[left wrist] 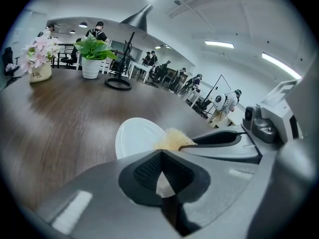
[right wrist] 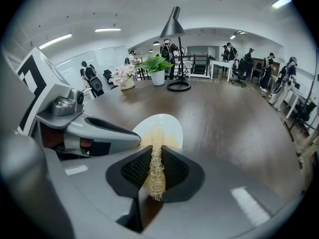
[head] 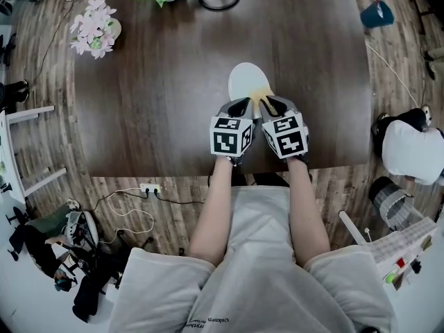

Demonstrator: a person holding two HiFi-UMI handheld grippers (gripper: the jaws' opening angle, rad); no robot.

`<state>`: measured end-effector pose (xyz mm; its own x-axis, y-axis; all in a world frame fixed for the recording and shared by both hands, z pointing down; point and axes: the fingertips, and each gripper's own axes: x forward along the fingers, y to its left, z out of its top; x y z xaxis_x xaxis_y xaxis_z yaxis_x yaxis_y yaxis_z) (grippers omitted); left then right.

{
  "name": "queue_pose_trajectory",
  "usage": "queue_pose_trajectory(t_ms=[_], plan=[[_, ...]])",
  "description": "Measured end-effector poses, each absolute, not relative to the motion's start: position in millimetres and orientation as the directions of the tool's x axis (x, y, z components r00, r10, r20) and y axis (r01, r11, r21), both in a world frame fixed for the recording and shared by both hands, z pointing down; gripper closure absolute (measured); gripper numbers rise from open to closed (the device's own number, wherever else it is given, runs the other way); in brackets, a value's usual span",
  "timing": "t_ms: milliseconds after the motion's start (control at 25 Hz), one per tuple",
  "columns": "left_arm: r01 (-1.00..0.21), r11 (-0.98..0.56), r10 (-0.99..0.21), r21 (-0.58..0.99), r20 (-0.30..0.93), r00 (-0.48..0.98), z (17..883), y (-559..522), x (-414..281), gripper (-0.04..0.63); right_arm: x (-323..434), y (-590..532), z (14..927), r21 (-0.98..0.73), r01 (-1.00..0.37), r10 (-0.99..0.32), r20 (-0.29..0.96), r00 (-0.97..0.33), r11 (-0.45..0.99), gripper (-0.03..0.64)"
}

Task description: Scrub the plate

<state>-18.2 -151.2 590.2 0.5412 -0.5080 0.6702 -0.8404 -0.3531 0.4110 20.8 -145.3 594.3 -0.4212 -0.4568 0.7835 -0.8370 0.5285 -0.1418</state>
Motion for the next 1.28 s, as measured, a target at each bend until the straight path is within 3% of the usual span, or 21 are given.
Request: queue_pose_trajectory(t_ms=[680,1000,1280], plan=[[-0.863,-0.352,-0.556,0.363,0.661,0.504,572,-82,-14,0.594,25,-79,590,-0.226,-0.795,-0.419,0.751,-0.510,0.562,0.545],[-0.908,-0.315,-0.681,0.277,0.601,0.419,529,-66,-37,0.594,43,-79,557,-0.184,-0.830,-0.546,0.676,-0.496,0.527,0.545],[-0.923,-0.301,-0.720,0.241,0.576,0.386,514,-56,-54,0.594,61,-80,535,-0.201,-0.849,-0.607,0.621,-0.496,0.489,0.545]])
